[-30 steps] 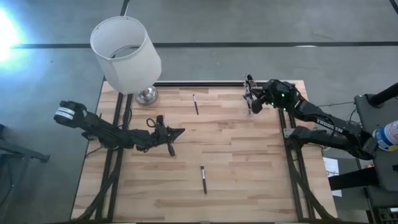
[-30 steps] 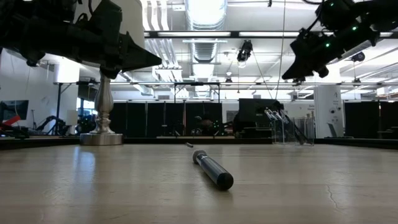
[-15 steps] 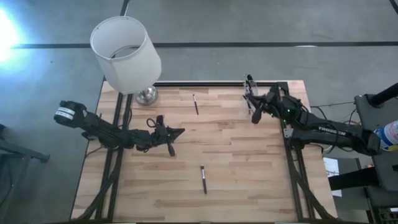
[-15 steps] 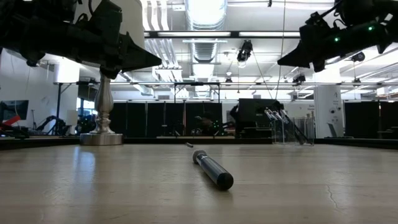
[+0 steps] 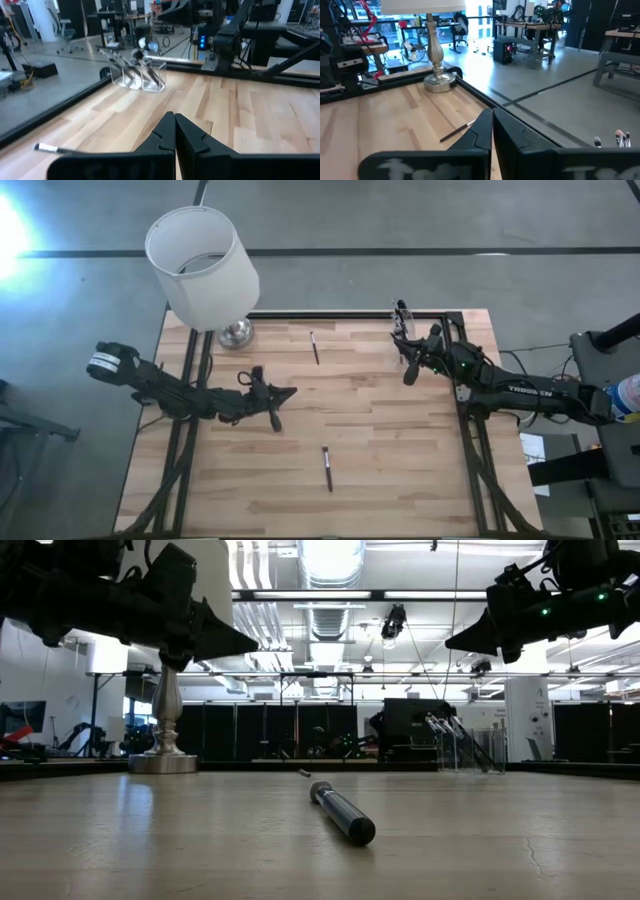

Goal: Put items in baskets/containers
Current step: Put the foundation brush into the transparent organizer

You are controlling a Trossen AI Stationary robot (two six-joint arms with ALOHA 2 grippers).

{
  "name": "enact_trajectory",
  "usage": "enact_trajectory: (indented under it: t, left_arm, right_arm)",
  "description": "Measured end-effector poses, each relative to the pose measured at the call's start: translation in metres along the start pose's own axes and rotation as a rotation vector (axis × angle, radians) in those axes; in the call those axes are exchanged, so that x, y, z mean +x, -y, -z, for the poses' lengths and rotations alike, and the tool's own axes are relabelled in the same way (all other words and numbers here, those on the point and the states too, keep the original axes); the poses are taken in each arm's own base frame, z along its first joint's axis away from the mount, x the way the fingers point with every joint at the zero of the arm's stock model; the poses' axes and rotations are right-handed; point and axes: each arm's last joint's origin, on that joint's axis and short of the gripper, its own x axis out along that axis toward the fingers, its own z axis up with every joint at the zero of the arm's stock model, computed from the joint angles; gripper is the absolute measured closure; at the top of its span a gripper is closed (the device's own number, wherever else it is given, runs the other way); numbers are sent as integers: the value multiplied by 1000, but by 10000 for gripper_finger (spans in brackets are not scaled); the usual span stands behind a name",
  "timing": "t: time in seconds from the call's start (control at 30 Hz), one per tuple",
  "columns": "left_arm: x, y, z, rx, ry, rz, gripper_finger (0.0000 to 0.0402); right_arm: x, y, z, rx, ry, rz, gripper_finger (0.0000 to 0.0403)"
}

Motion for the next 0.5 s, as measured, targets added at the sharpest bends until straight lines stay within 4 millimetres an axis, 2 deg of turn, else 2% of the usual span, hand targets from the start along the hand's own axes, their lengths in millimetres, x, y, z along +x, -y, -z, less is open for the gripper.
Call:
enact_trajectory:
  t: [0.23, 0.5]
  left_arm:
    - [6, 5, 8, 10, -109, 21, 401]
    - [38, 26, 24, 70, -207, 38, 401]
  right_arm:
    - [0, 0, 0, 1, -3, -3, 394]
    - [-1, 0, 5, 16, -17, -2, 394]
